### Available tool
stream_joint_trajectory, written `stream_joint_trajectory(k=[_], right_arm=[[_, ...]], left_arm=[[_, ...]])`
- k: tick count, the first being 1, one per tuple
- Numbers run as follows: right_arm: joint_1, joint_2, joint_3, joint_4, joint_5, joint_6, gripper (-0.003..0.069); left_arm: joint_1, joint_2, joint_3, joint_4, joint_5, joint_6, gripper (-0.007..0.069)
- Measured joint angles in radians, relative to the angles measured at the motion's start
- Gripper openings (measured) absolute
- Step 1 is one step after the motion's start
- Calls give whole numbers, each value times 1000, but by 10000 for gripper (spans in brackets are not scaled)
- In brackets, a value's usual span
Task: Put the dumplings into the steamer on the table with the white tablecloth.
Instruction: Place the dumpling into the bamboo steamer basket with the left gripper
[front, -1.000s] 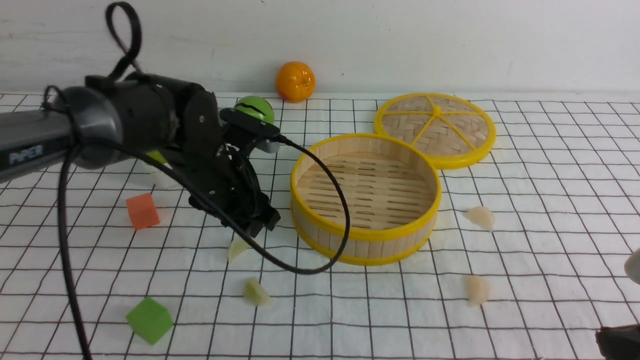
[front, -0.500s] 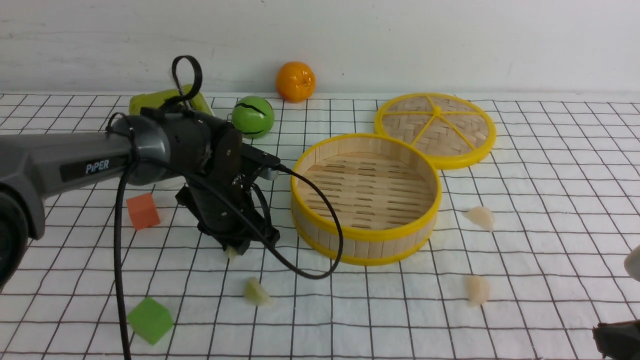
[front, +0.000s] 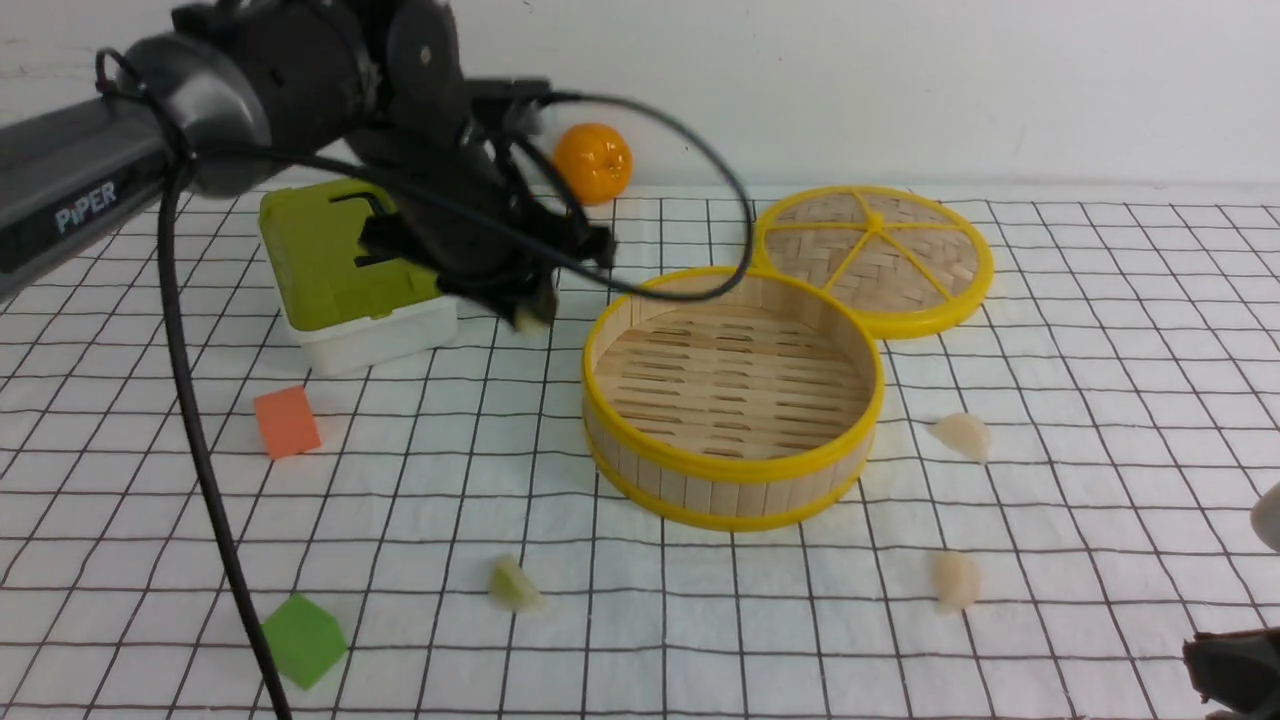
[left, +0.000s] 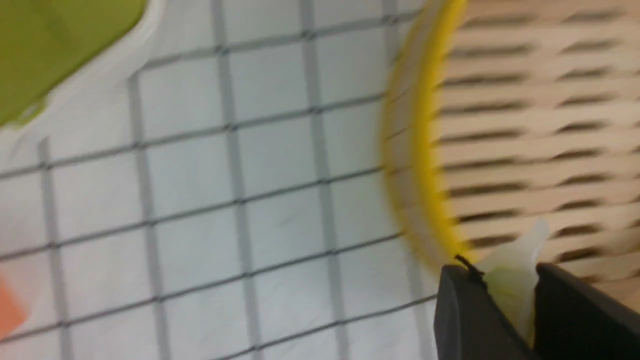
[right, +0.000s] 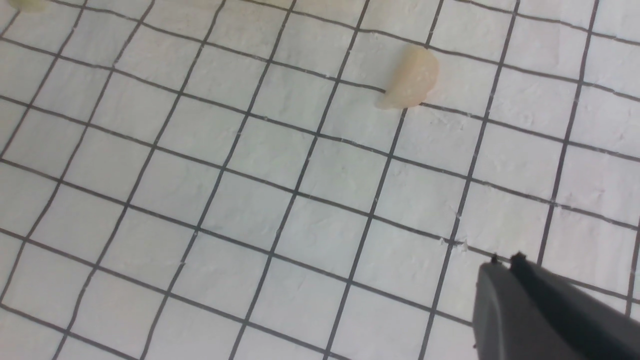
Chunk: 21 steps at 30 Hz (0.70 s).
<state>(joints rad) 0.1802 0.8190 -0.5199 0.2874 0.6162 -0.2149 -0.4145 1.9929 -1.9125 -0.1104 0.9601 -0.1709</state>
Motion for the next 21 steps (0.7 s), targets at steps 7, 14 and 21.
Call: stream_joint_trajectory(k=[7, 14, 21], right_arm=[[0, 0, 0, 21, -2, 0, 25], [0, 0, 0, 25, -3, -13, 30], [0, 0, 0, 25, -6, -16, 30]], left_arm=[[-95, 202, -191, 43, -18, -2, 144], [-95, 377, -293, 149, -25, -15, 144], [-96, 424, -303, 149, -100, -33, 216]])
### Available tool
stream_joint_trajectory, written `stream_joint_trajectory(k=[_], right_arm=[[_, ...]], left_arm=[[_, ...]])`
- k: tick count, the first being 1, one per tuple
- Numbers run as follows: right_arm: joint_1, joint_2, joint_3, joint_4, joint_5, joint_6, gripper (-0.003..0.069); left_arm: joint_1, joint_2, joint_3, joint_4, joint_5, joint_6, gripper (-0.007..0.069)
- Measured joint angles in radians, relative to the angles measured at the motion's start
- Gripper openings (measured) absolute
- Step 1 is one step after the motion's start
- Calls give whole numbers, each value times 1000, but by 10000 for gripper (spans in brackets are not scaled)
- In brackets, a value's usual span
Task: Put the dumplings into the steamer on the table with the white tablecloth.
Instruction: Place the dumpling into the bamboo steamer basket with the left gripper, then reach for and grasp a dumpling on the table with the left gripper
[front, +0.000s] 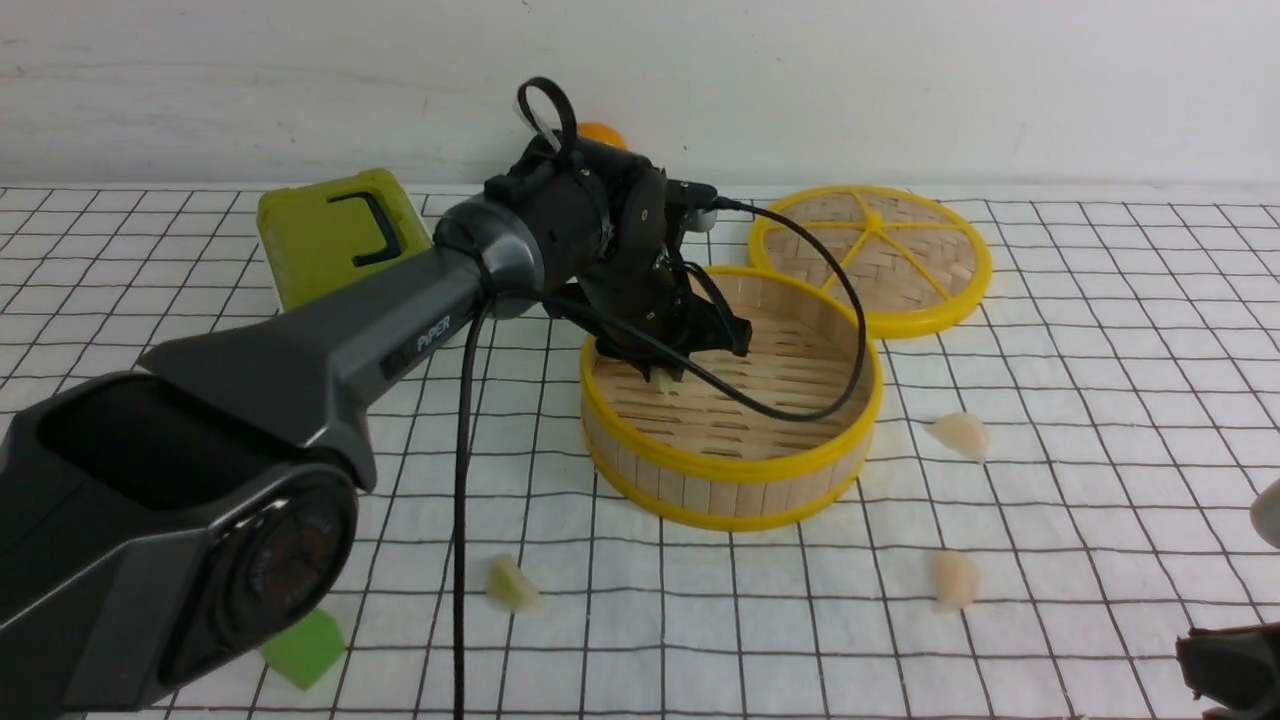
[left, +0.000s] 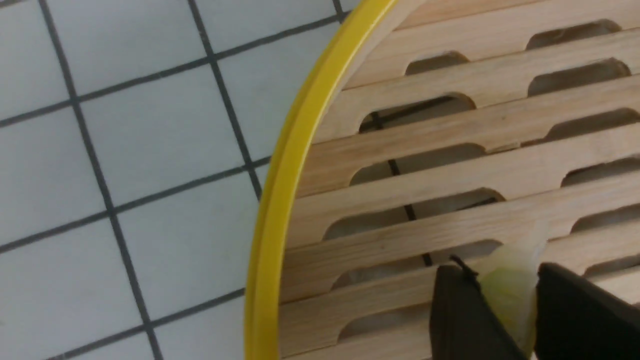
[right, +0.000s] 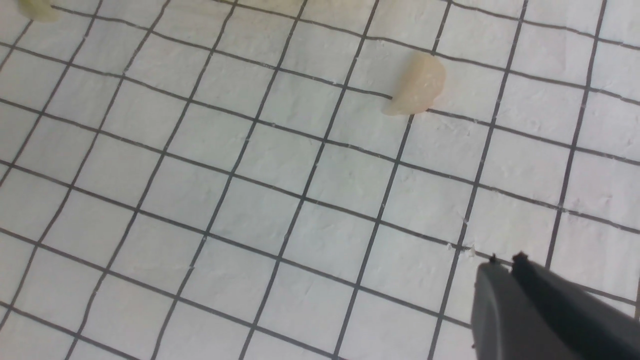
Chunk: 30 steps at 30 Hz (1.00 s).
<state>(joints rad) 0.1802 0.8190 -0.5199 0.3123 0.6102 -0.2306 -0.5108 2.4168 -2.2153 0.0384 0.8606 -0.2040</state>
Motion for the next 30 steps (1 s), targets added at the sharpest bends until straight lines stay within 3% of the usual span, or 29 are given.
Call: stream_joint_trajectory(k=[5, 9, 16, 19, 25, 30], right_arm=[[0, 0, 0, 0, 0, -4, 33], [0, 0, 0, 0, 0, -6, 35], [0, 0, 0, 20, 2, -6, 41], [0, 0, 0, 30, 7, -6, 41], [0, 0, 0, 32, 12, -6, 41], [0, 0, 0, 40, 16, -7, 47]], left_arm=[[0, -21, 0, 0, 14, -50, 399], [0, -123, 0, 6, 120, -86, 454], [1, -404, 3, 83, 351, -81, 400], [2, -493, 101, 80, 374, -60, 356], [2, -561, 490, 16, 364, -16, 293], [2, -556, 742, 10, 203, -106, 303]])
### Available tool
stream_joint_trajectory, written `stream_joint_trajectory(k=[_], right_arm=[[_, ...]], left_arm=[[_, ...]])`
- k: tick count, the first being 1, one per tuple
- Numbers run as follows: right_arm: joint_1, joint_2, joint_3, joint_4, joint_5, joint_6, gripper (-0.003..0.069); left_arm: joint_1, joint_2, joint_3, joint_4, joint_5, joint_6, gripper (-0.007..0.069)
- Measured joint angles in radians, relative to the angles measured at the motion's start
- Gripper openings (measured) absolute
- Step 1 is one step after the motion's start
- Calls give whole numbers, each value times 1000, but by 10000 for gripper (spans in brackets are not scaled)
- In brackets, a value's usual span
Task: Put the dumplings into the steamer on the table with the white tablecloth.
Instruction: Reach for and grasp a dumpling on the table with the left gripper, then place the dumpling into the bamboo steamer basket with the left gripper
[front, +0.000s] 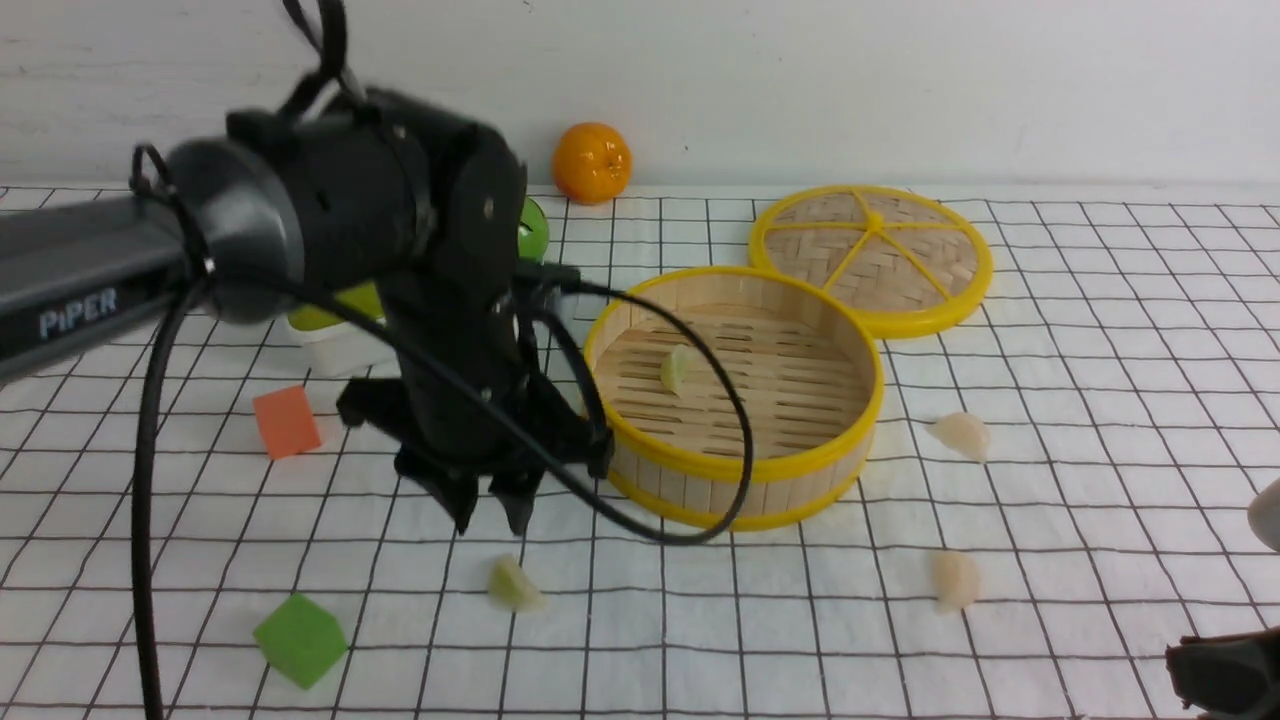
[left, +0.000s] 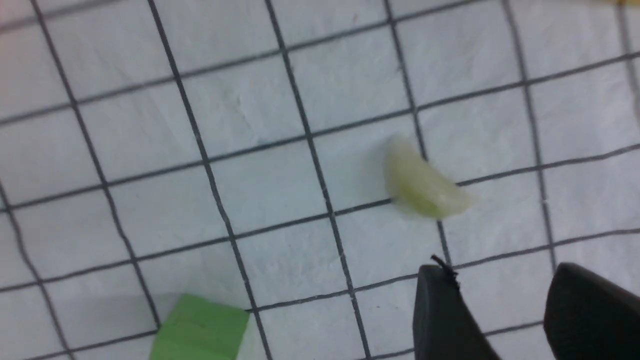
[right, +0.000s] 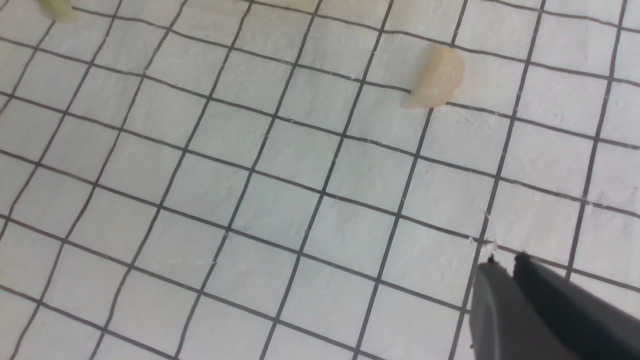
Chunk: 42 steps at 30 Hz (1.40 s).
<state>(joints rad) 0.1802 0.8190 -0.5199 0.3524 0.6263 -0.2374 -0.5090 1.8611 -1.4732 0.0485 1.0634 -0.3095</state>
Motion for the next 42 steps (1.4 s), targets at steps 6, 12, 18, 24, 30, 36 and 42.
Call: stream_joint_trajectory(k=[6, 12, 18, 24, 30, 36, 42], right_arm=[[0, 0, 0, 4, 0, -5, 52], [0, 0, 0, 7, 0, -7, 59], [0, 0, 0, 8, 0, -7, 65], [0, 0, 0, 8, 0, -7, 70], [0, 0, 0, 8, 0, -7, 74], [0, 0, 0, 8, -2, -7, 75], [0, 0, 0, 11, -7, -7, 80]], left_arm=[[0, 8, 99, 39, -203, -211, 414], [0, 62, 102, 45, -228, -319, 470], [0, 129, 103, 38, -228, -324, 416], [0, 134, 103, 19, -235, -276, 183], [0, 106, 62, 6, -158, -151, 179], [0, 34, -144, -37, -53, 19, 179], [0, 166, -508, -177, 6, 190, 179]])
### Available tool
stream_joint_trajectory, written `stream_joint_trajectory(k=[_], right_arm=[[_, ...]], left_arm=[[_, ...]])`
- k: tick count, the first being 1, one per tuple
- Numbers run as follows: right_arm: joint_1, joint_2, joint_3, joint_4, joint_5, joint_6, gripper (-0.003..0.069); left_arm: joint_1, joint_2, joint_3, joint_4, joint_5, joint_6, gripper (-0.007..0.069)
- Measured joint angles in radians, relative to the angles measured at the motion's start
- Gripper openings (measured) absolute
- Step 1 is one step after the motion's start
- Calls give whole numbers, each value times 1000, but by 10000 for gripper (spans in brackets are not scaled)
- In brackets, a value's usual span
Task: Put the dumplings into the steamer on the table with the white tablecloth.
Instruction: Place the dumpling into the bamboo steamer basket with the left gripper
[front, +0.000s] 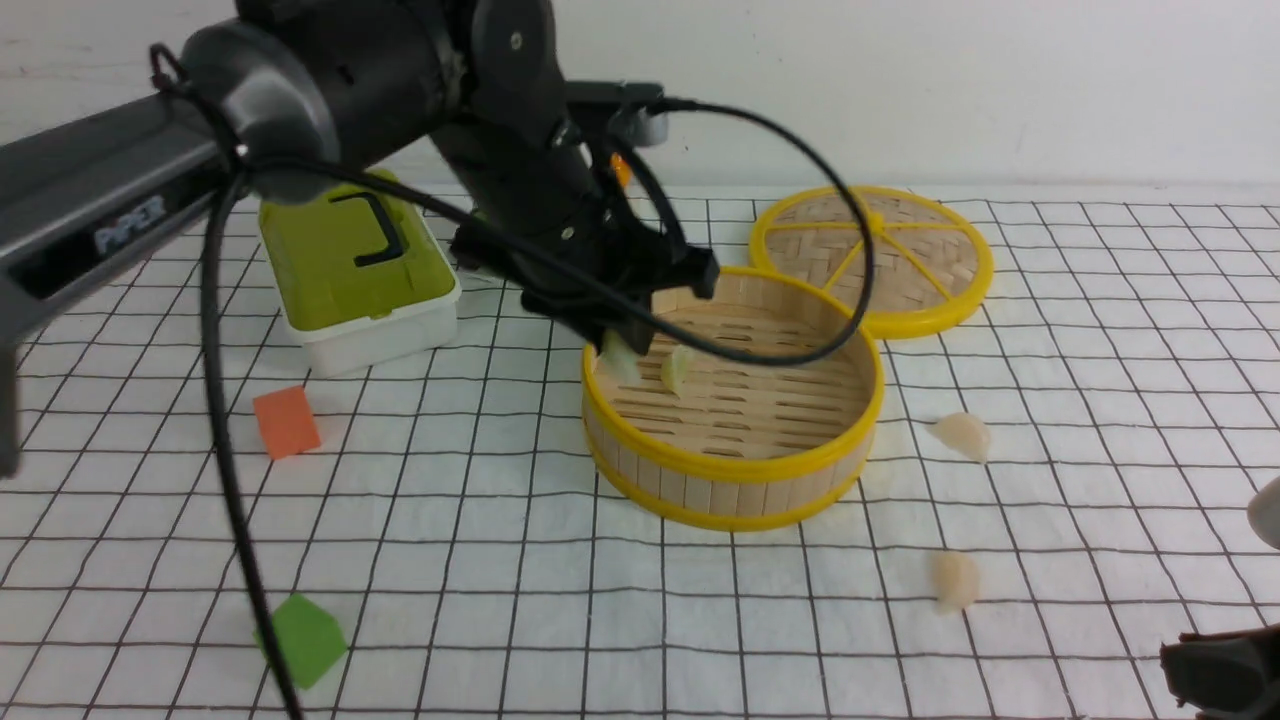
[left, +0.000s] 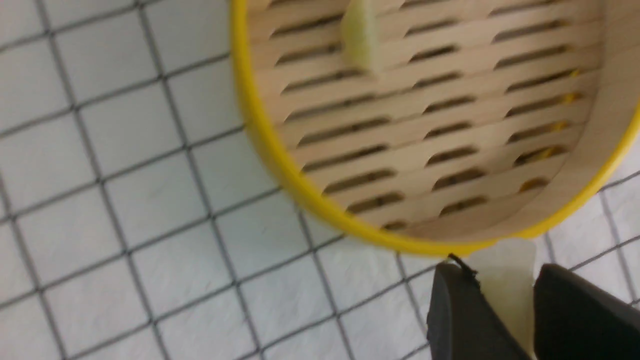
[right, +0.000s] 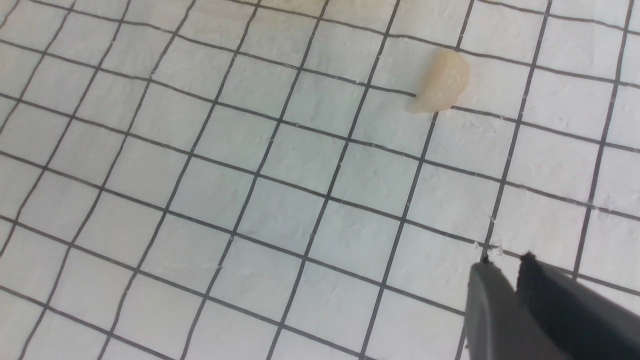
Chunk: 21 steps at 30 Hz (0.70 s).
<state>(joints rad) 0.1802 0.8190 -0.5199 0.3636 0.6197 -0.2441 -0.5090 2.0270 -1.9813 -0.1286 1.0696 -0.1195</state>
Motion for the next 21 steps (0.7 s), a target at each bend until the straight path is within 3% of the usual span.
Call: stream_joint_trajectory(k=[10, 21], right_arm=[[0, 0, 0, 0, -5, 0, 84], [0, 0, 0, -1, -9, 0, 87]], left_arm=[[0, 405, -468, -10, 57, -22, 179], [0, 535, -525, -5, -15, -14, 179]])
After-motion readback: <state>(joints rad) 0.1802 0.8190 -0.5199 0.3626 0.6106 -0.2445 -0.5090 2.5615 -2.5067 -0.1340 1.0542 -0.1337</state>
